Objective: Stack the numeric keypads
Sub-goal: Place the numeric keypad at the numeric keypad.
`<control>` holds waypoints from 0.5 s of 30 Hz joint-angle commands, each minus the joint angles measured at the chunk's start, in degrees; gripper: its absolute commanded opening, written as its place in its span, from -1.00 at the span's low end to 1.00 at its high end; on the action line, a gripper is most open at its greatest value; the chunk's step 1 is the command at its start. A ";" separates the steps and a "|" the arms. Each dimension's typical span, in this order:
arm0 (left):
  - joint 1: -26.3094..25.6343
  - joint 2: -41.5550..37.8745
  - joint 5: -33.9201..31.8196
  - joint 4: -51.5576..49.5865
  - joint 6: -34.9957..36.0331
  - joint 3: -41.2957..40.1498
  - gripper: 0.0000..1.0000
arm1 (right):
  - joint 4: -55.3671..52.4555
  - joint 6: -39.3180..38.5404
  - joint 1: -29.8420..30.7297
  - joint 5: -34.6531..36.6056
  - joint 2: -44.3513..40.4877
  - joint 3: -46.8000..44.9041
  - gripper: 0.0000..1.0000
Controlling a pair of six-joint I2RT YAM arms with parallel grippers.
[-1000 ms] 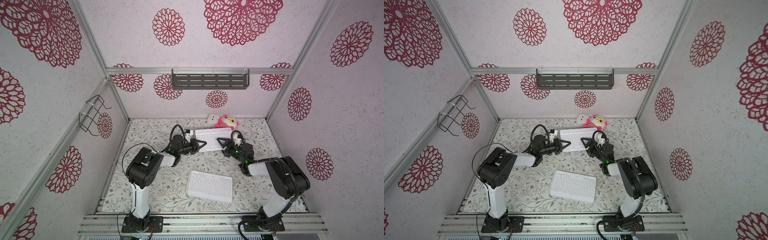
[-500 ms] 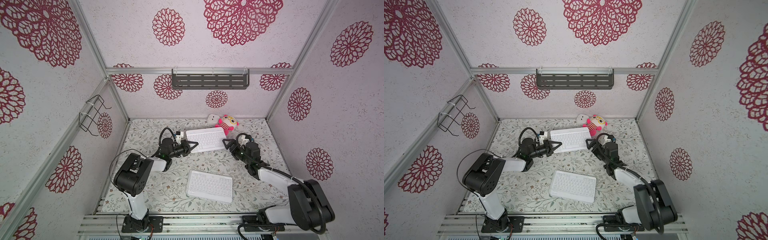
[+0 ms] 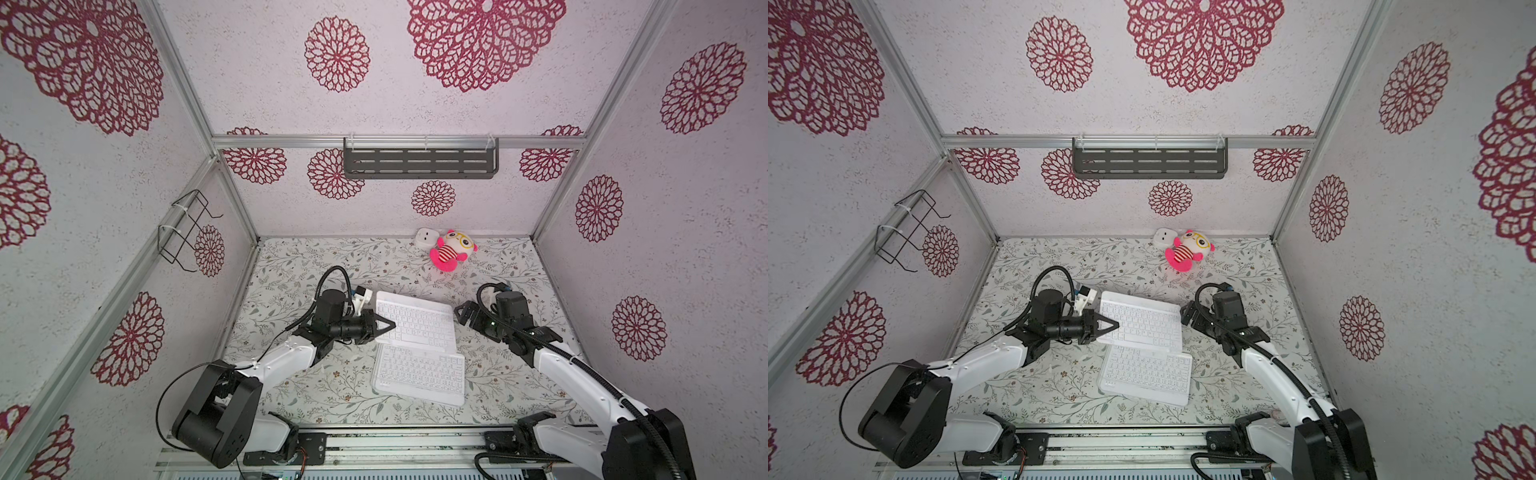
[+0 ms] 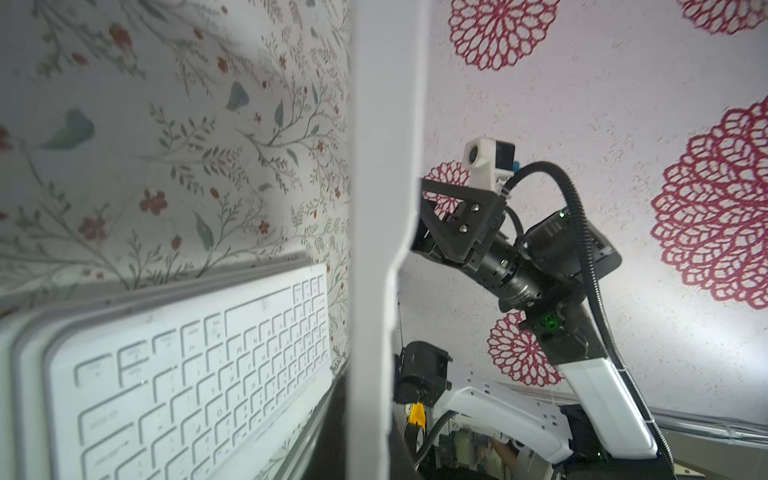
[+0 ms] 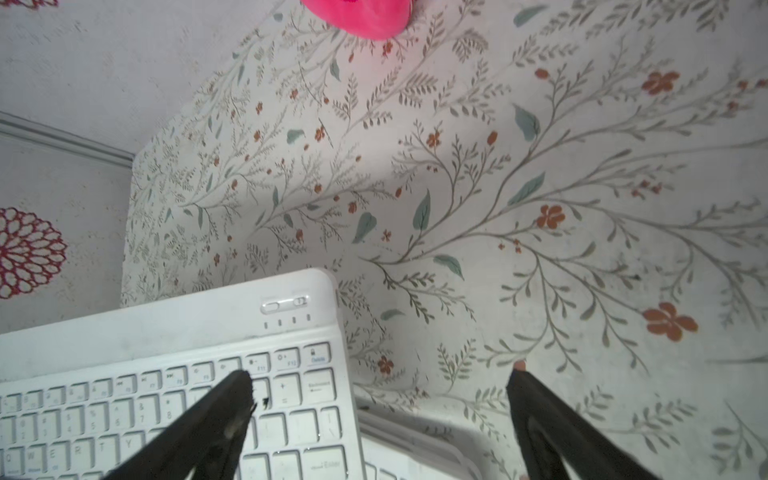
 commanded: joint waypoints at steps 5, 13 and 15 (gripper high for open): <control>-4.36 -2.37 1.70 3.06 -1.32 -5.08 -0.86 | -10.46 0.32 6.19 0.37 -6.08 -2.39 0.98; -7.56 -5.44 -0.28 7.53 -3.88 -9.26 -0.86 | -14.04 5.73 11.84 4.31 -5.90 -5.67 0.98; -8.19 -5.98 -0.91 7.83 -4.03 -10.07 -0.84 | -13.93 6.63 12.39 4.27 -6.40 -6.48 0.98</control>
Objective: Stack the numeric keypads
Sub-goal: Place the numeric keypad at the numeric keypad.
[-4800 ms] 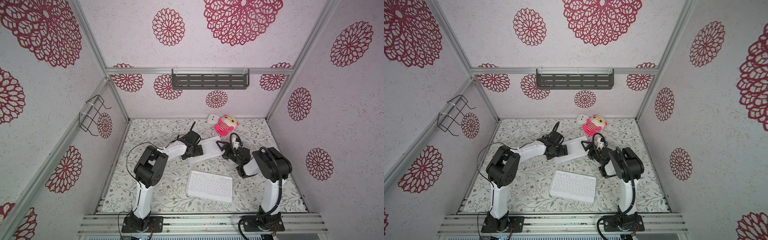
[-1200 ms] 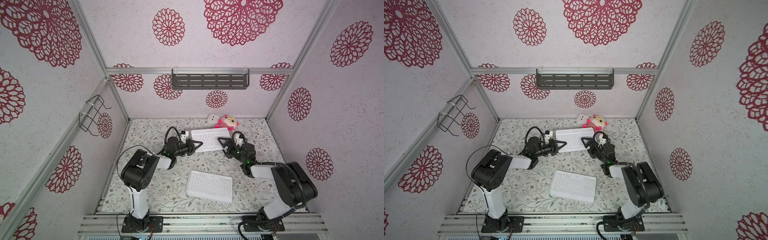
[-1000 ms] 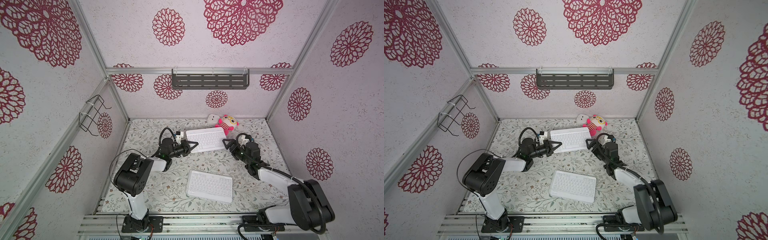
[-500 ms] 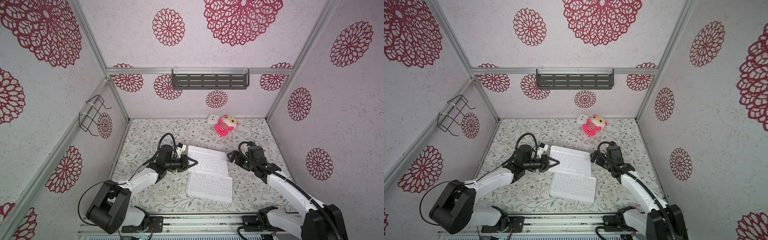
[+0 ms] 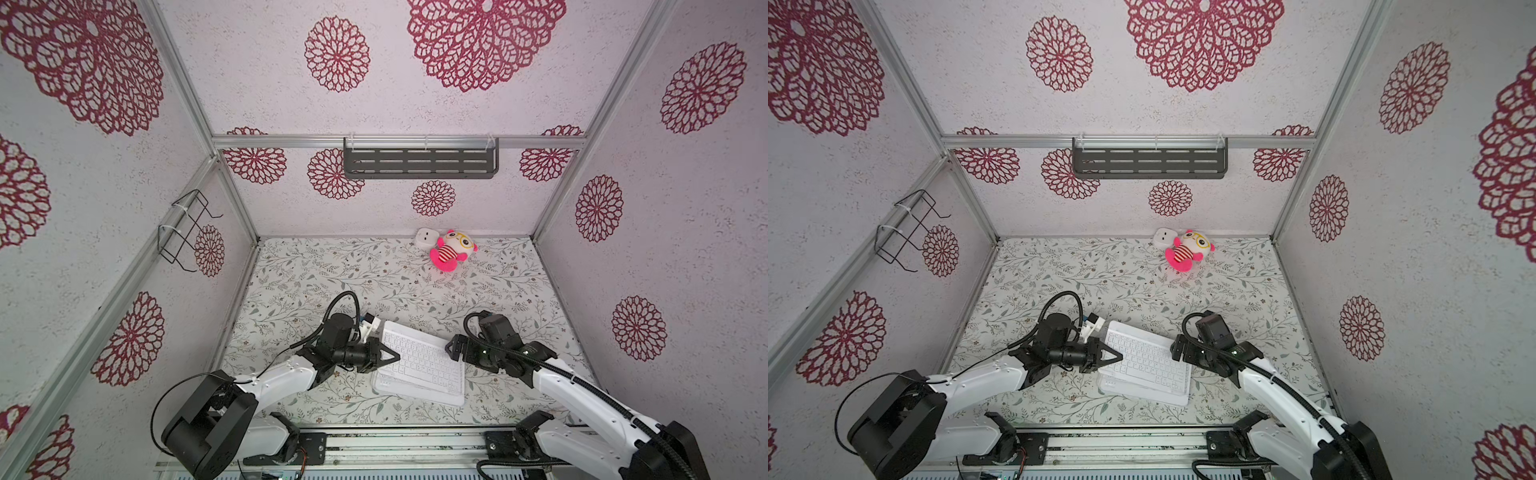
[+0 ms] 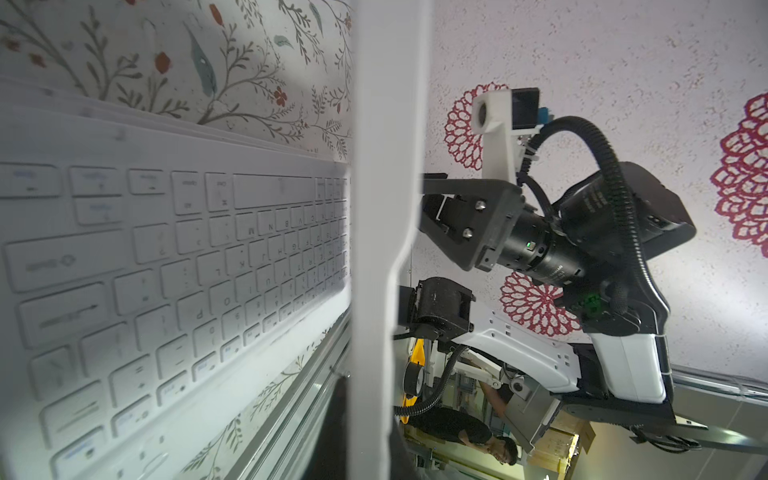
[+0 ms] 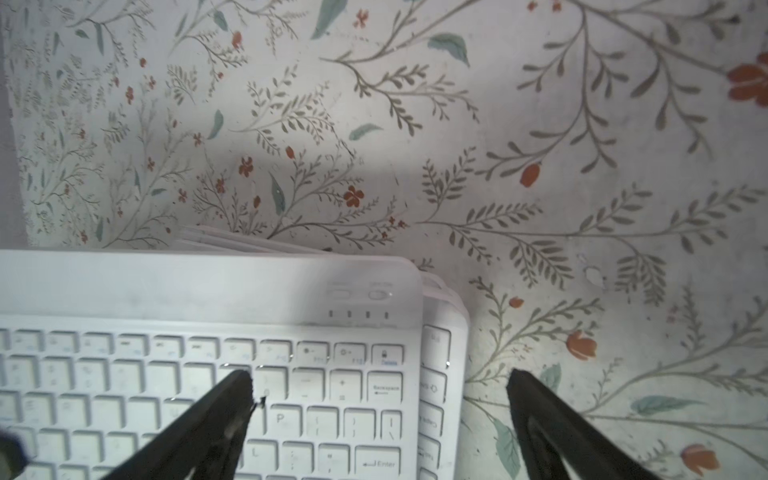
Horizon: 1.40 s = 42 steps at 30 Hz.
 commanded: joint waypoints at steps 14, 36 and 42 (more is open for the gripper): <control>-2.17 2.42 0.51 7.64 -0.69 -1.24 -0.85 | 6.70 8.69 4.91 -1.55 0.93 -4.85 0.98; -2.45 7.41 1.09 1.63 4.27 -0.37 -0.44 | 5.70 9.87 8.07 -0.95 5.08 -2.70 0.98; -2.36 6.95 -0.72 -4.90 7.14 1.97 0.15 | 4.57 10.74 9.68 -0.22 6.13 -1.66 0.98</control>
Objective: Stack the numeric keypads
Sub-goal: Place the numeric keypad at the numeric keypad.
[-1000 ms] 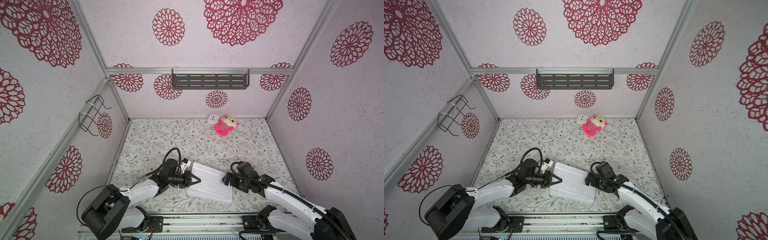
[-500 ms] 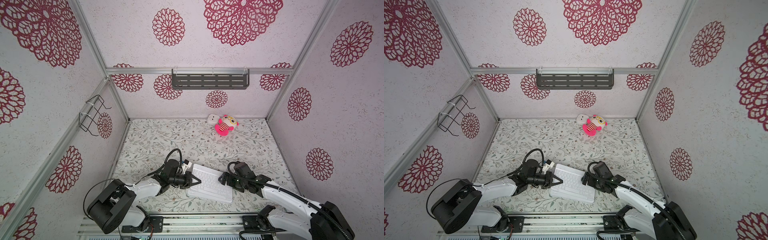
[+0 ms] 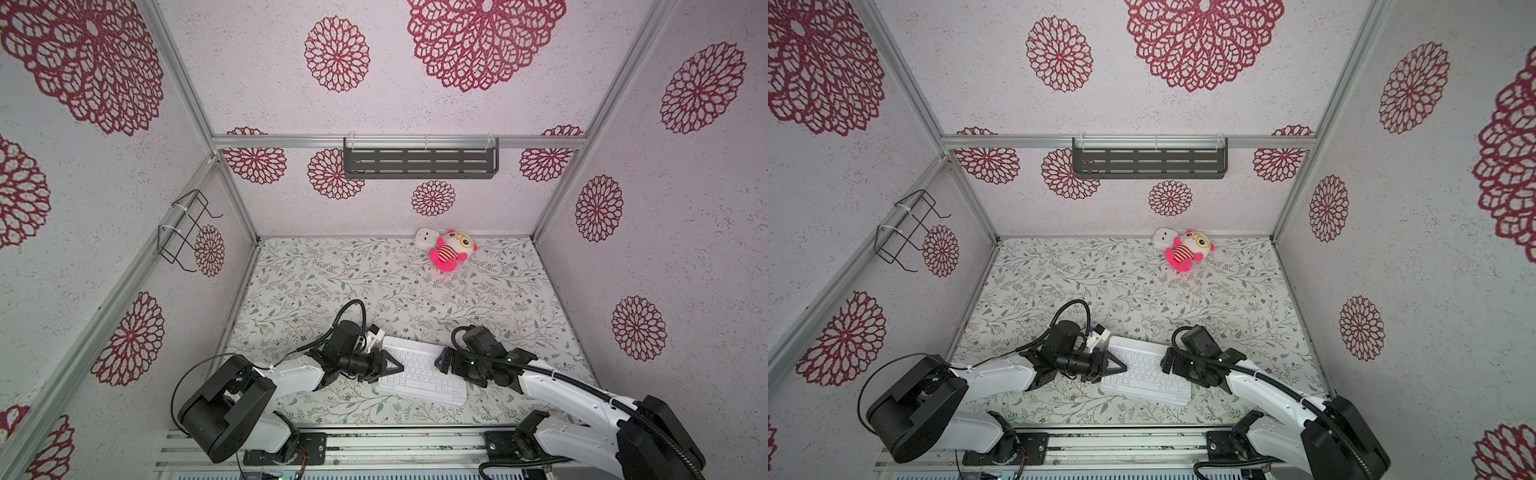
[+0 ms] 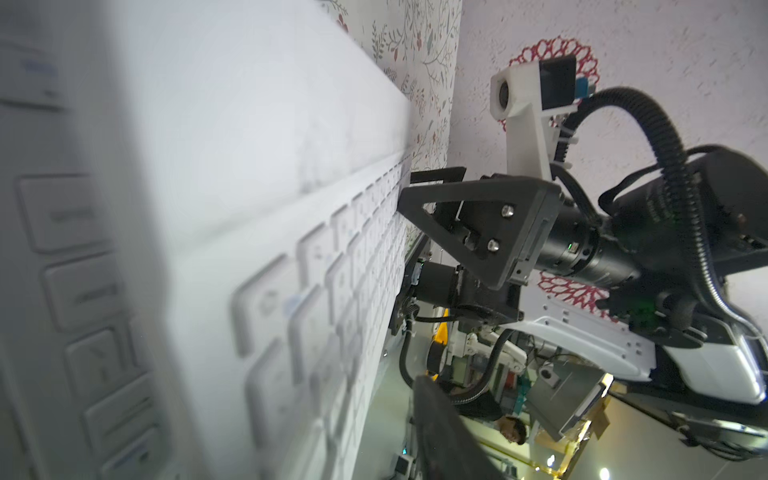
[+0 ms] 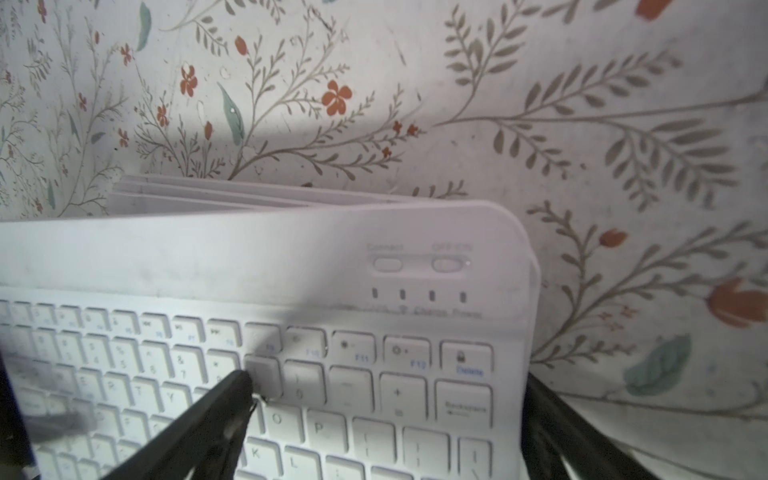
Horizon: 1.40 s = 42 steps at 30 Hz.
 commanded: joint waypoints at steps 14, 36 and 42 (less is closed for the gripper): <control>1.39 -1.00 -6.73 -15.64 7.54 5.81 0.80 | -4.60 3.83 3.42 2.78 1.62 3.39 0.98; 2.85 -6.10 -20.44 -36.58 12.78 11.75 0.96 | -8.90 5.17 7.63 5.68 4.63 6.65 0.98; 3.50 -9.55 -29.76 -44.19 15.14 15.42 0.95 | -14.64 5.22 8.13 11.68 4.34 9.47 0.98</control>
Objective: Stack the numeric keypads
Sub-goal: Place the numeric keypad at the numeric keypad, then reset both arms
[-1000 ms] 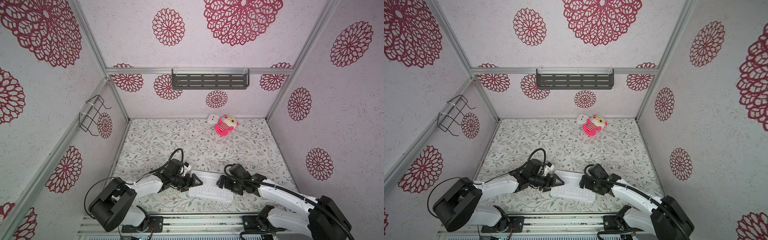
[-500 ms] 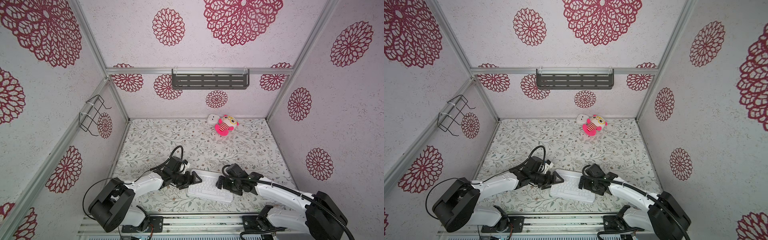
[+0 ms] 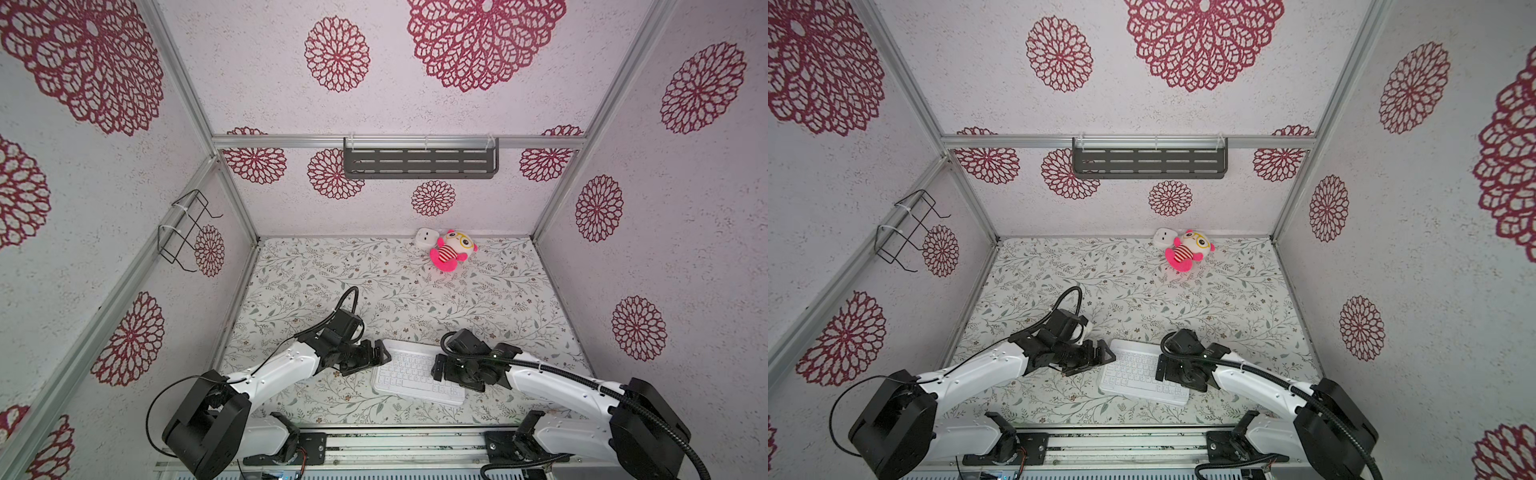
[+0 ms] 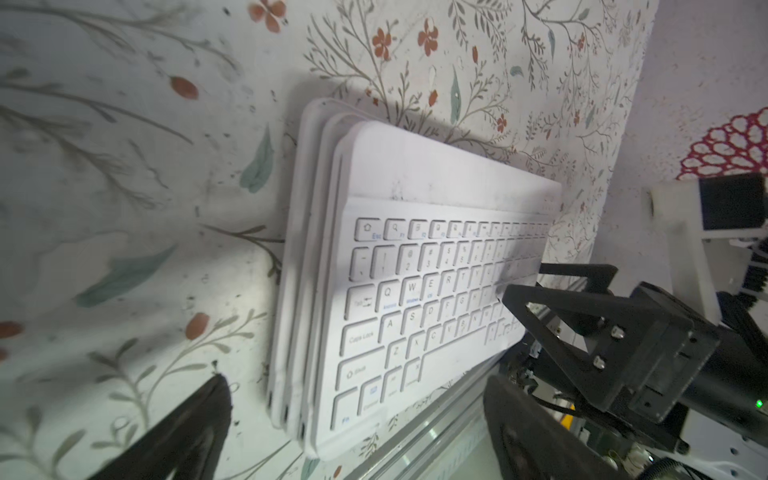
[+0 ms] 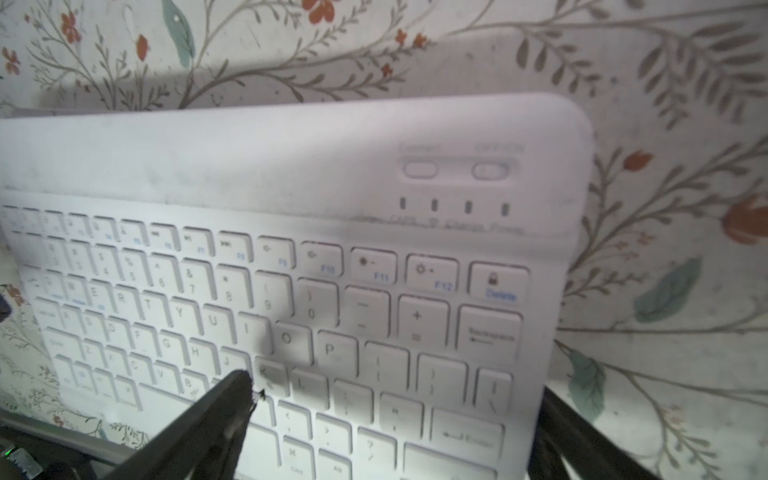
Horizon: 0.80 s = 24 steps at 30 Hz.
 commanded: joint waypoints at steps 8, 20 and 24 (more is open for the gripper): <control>1.23 -11.27 -33.05 -11.88 7.36 11.63 0.95 | -9.35 -3.60 -2.60 28.34 -2.15 11.14 0.98; 12.92 -18.91 -64.76 10.83 24.64 7.31 0.95 | 26.95 -32.67 -22.77 44.41 -8.41 5.96 0.98; 22.57 -21.46 -61.04 29.16 30.41 -3.17 0.95 | 36.23 -39.97 -30.34 40.13 -10.04 1.02 0.98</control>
